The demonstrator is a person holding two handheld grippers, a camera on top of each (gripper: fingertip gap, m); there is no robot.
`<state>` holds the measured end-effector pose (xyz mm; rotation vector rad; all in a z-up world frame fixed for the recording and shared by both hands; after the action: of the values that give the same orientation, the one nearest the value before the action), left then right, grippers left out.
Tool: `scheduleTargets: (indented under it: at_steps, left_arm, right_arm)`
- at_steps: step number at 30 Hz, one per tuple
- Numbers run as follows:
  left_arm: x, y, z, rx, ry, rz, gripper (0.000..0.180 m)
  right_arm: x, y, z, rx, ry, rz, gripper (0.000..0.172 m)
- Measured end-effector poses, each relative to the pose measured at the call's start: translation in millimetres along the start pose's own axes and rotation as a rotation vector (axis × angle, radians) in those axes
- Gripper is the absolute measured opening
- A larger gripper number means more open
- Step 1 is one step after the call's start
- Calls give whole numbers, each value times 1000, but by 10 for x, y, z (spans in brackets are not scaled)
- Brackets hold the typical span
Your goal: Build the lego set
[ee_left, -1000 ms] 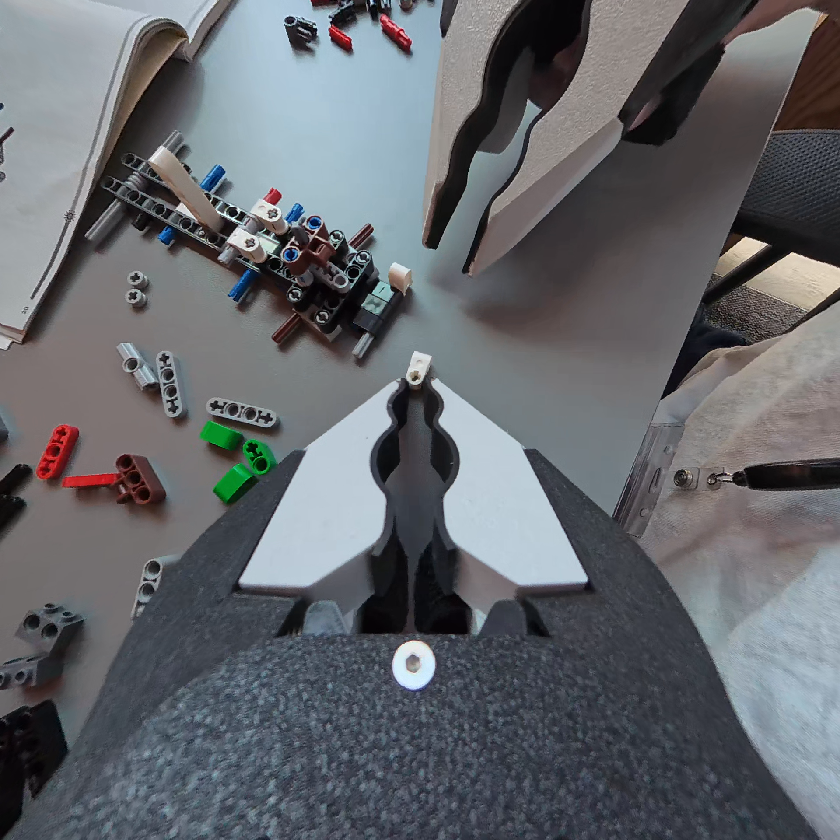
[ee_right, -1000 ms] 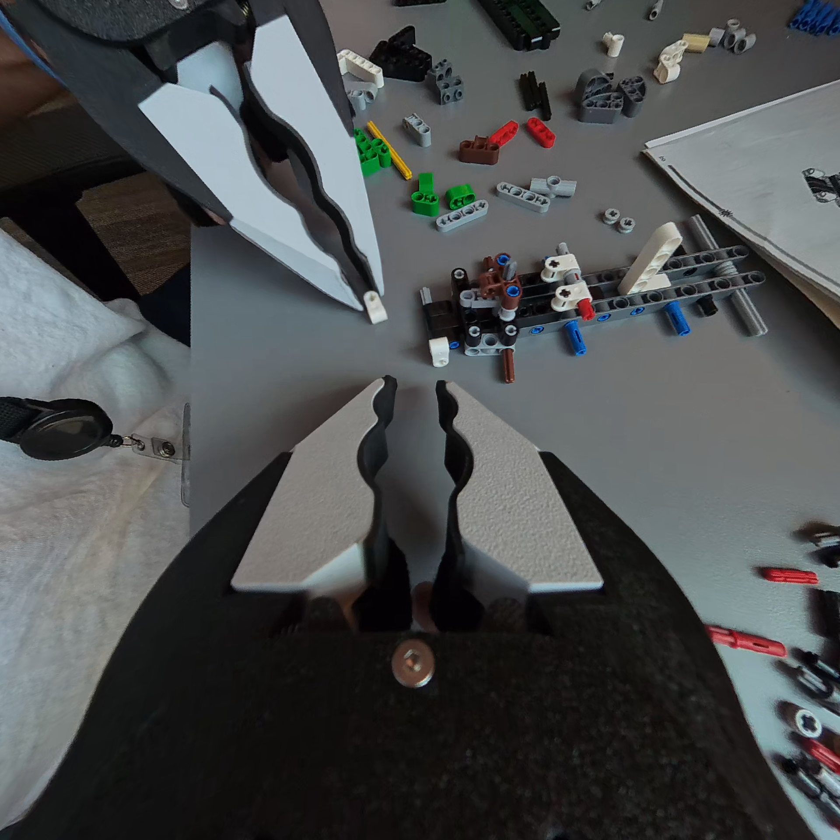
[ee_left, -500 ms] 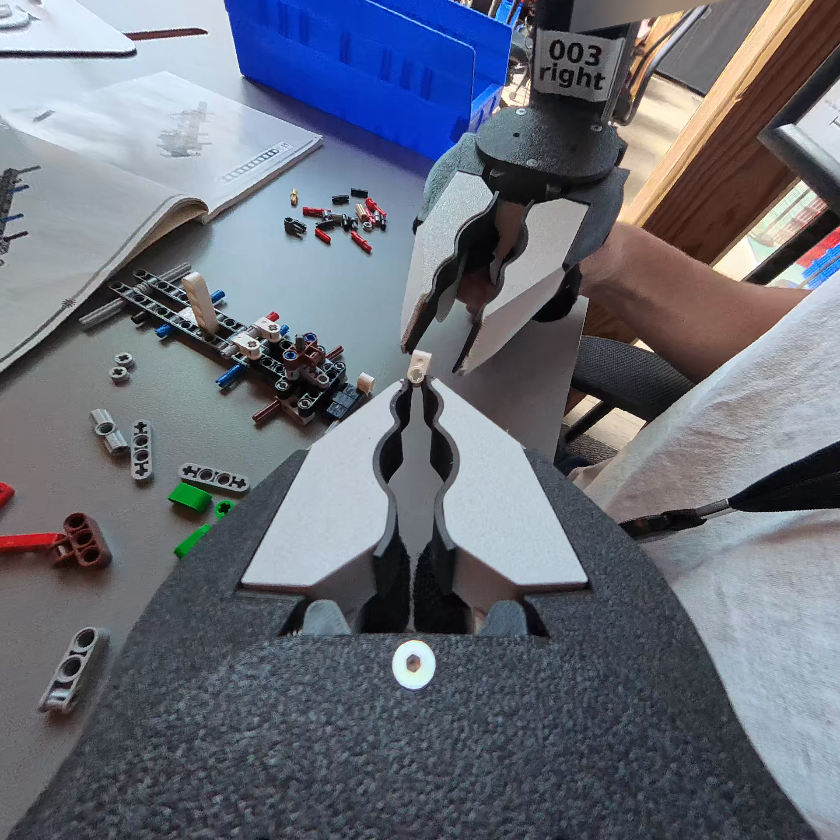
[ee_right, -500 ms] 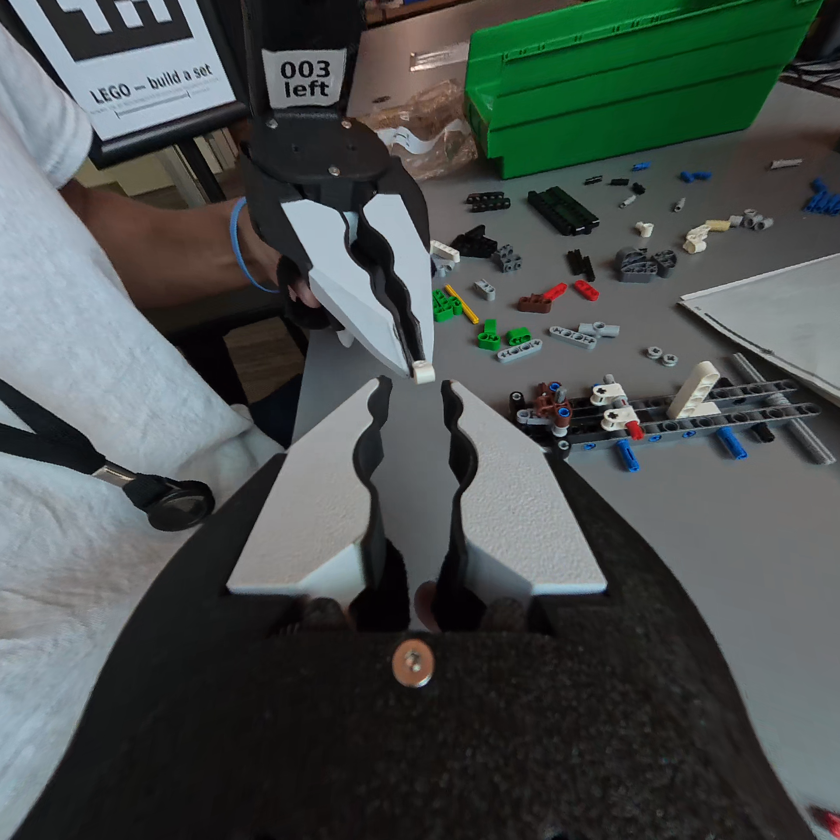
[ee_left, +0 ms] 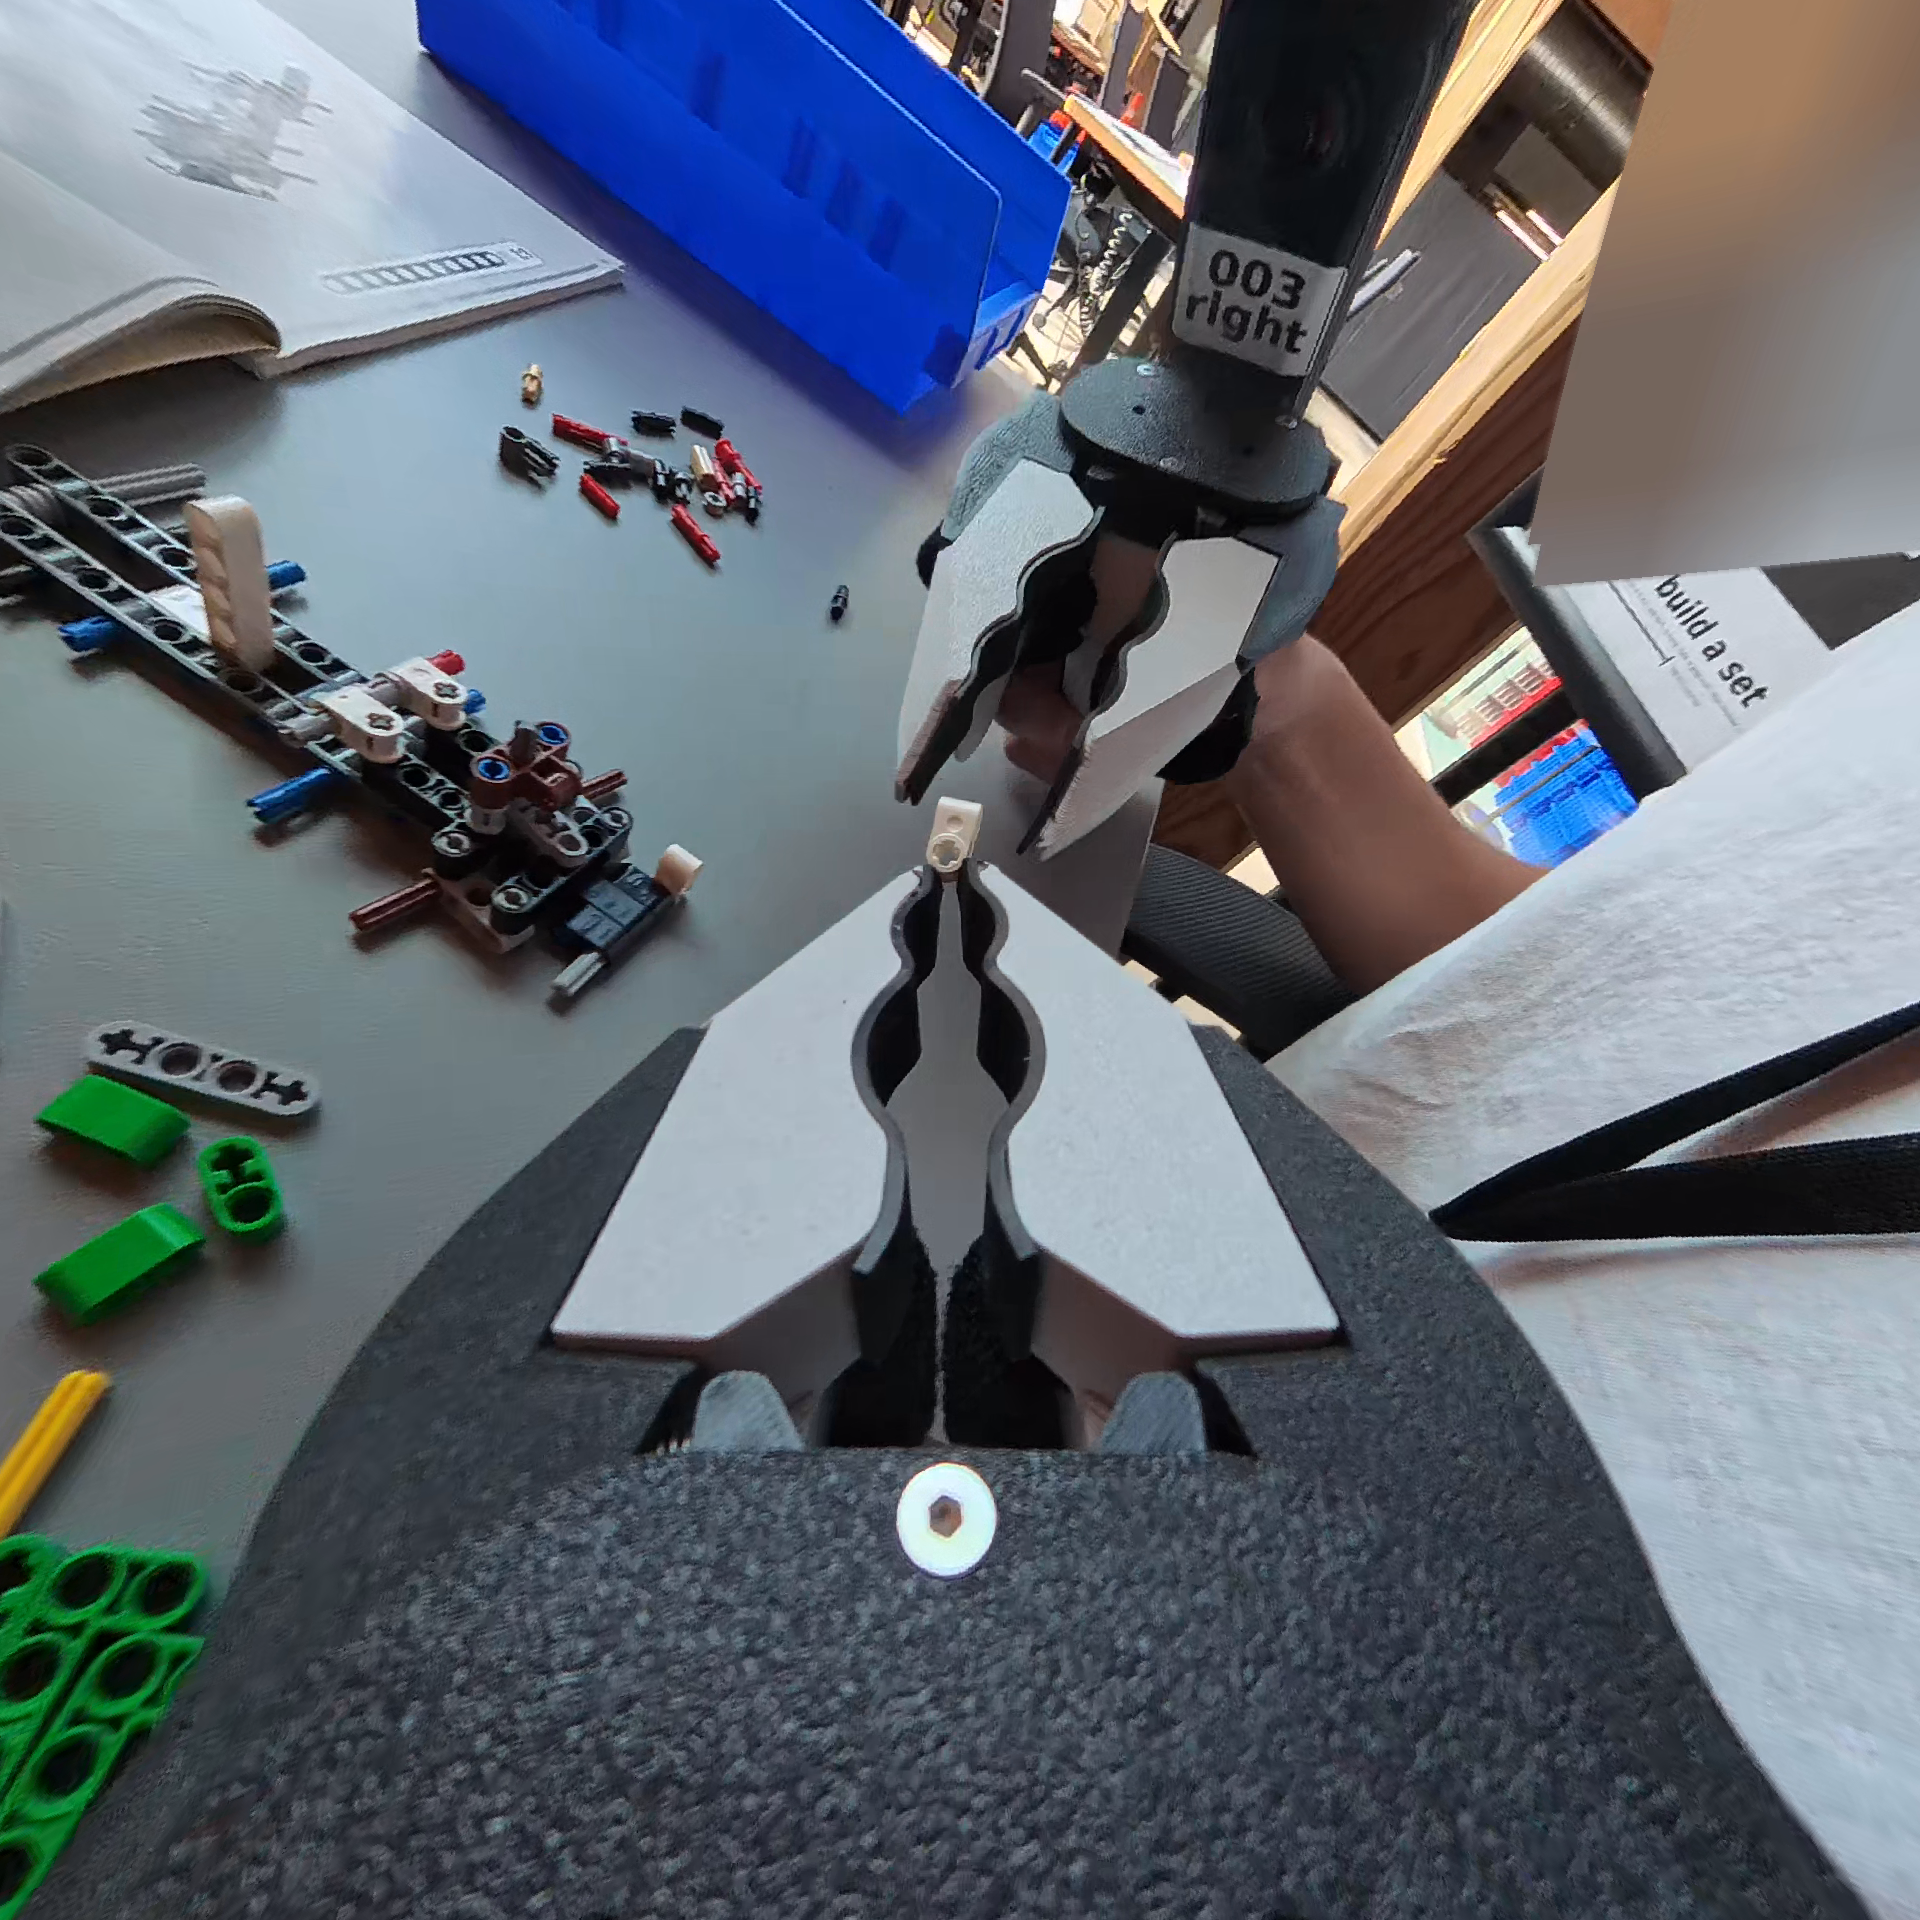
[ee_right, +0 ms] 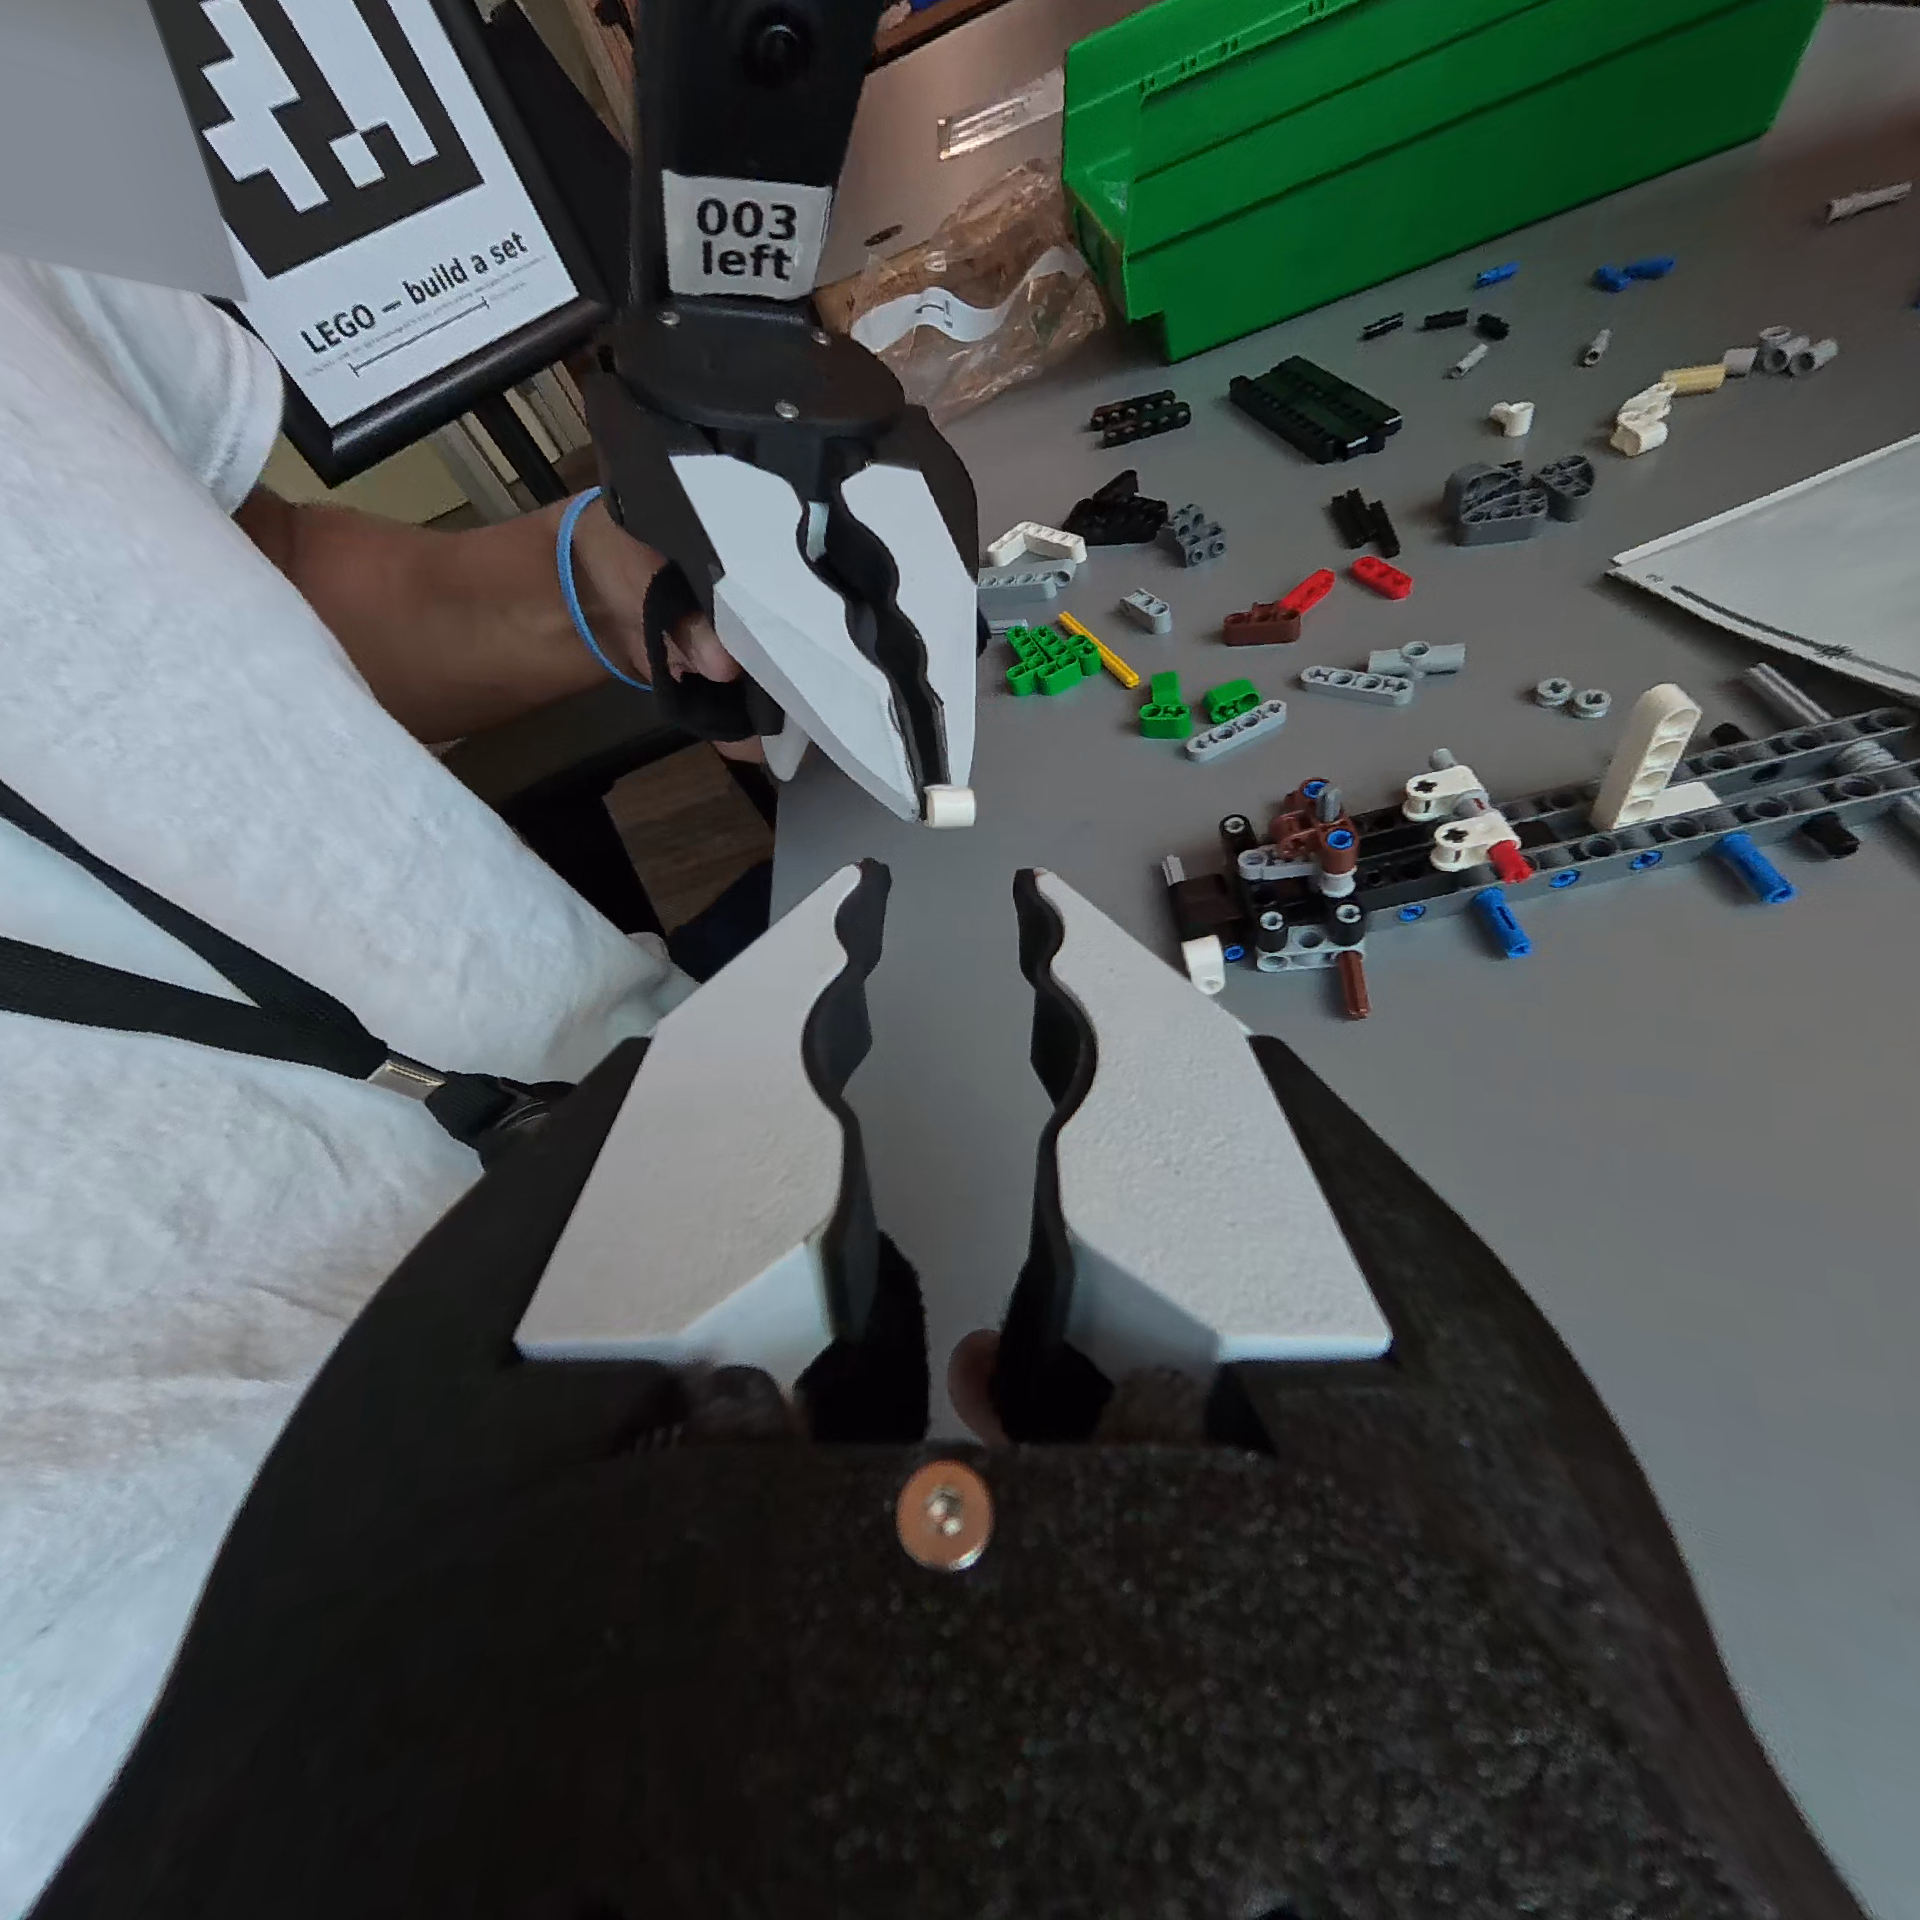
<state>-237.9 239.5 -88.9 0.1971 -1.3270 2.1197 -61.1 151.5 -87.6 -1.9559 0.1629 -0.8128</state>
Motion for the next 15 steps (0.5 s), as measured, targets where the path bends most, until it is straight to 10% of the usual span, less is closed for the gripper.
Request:
scheduleTargets:
  at_steps: [7,15]
  left_arm:
    - [-164,-2,162,-57,-27,-27,0]
    - [-262,71,178,-255,-368,-173,0]
  right_arm:
    - [37,120,-210,-42,-12,145,23]
    - [780,312,53,-78,389,128,24]
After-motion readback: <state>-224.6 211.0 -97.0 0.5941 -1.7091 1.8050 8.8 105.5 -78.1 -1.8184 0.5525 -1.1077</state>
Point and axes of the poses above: each gripper's, where its closed fingertips meet, x back along the fingers, y out of its underside, z = x × y across the jaws, the point moved 10 cm from there along x, back along the fingers, and after that the axes turned 10 degrees about -z, right-handed, at the moved point
